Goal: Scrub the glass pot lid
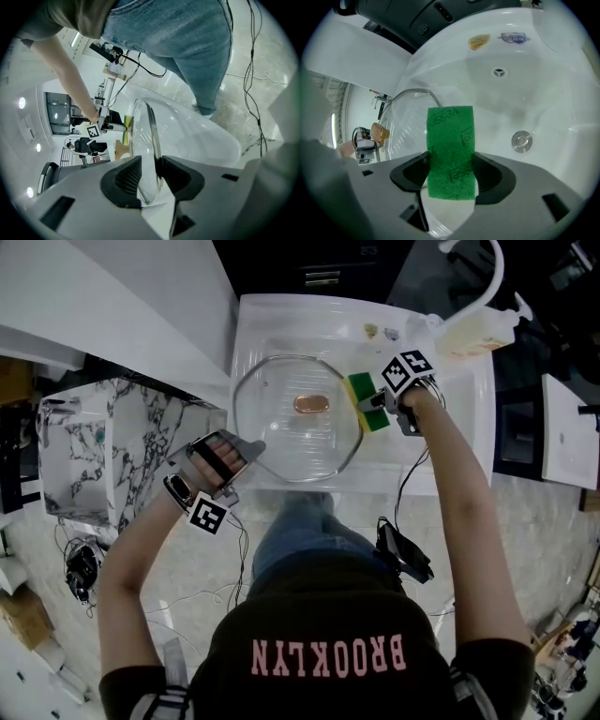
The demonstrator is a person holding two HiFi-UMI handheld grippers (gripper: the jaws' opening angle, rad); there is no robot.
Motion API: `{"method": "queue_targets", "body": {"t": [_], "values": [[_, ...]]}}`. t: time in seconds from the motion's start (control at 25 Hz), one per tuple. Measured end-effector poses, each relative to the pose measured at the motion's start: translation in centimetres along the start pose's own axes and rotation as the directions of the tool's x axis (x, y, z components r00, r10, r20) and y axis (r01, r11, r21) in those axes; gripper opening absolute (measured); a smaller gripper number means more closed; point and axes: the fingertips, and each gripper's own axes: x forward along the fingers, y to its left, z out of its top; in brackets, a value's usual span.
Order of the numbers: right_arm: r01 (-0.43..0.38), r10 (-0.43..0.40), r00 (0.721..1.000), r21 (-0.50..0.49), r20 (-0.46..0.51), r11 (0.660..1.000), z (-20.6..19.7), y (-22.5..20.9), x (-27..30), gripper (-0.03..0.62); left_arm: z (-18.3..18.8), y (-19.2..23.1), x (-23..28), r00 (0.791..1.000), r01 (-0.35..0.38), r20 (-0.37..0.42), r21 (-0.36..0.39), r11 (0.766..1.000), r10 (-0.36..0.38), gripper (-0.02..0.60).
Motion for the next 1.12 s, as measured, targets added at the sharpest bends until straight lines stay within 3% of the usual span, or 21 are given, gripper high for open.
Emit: {"method": "queue_targets", "body": {"t": [0.24, 0.36, 0.44, 0.56, 0.68, 0.8, 0.92, 1.0, 1.12], "values": [[0.119, -0.121, 0.991, 0.033, 0.056, 0.992, -3.0, -3.8, -1.2, 0.278, 0.7, 0.3, -0.1, 1.000, 0.015, -0.003, -0.020, 1.000, -0.015, 0.123], [0.110, -0.111, 0.973, 0.014, 0.204, 0.994, -2.6, -3.3, -3.2, 0.278, 1.0, 0.7, -0.2, 1.000, 0.020, -0.009, -0.030, 0.999, -0.020, 0.123], [0.071, -0.061, 0.937, -0.017, 0.343, 0.997, -1.8, -1.7, -5.2, 0.278, 1.2, 0.9, -0.3, 1.000, 0.023, -0.014, -0.037, 0.999, -0.023, 0.123], [0.068, -0.016, 0.843, -0.077, 0.538, 0.995, -0.9, 0.8, -8.7, 0.278, 1.6, 1.1, -0.3, 0.999, 0.031, -0.019, -0.054, 0.998, -0.032, 0.123], [0.112, -0.006, 0.720, -0.108, 0.694, 0.988, -0.9, 2.8, -12.4, 0.278, 2.0, 1.5, -0.4, 0.999, 0.041, -0.025, -0.078, 0.996, -0.043, 0.120], [0.105, 0.040, 0.592, -0.127, 0.805, 0.986, -1.5, 5.3, -15.3, 0.278, 2.1, 1.8, -0.6, 0.998, 0.050, -0.042, -0.102, 0.994, -0.054, 0.115], [0.084, 0.075, 0.486, -0.132, 0.871, 0.988, -2.3, 7.1, -17.2, 0.278, 2.0, 2.0, -0.6, 0.996, 0.055, -0.057, -0.183, 0.981, -0.066, 0.110], [0.081, 0.073, 0.432, -0.120, 0.899, 0.989, -2.8, 7.6, -18.3, 0.278, 2.0, 3.4, -0.5, 0.998, 0.016, -0.053, -0.282, 0.959, -0.033, 0.106], [0.054, 0.093, 0.386, -0.124, 0.918, 0.991, -3.7, 9.0, -19.1, 0.278, 1.8, 4.0, -0.1, 0.996, 0.001, -0.078, -0.365, 0.931, -0.032, 0.100]]}}
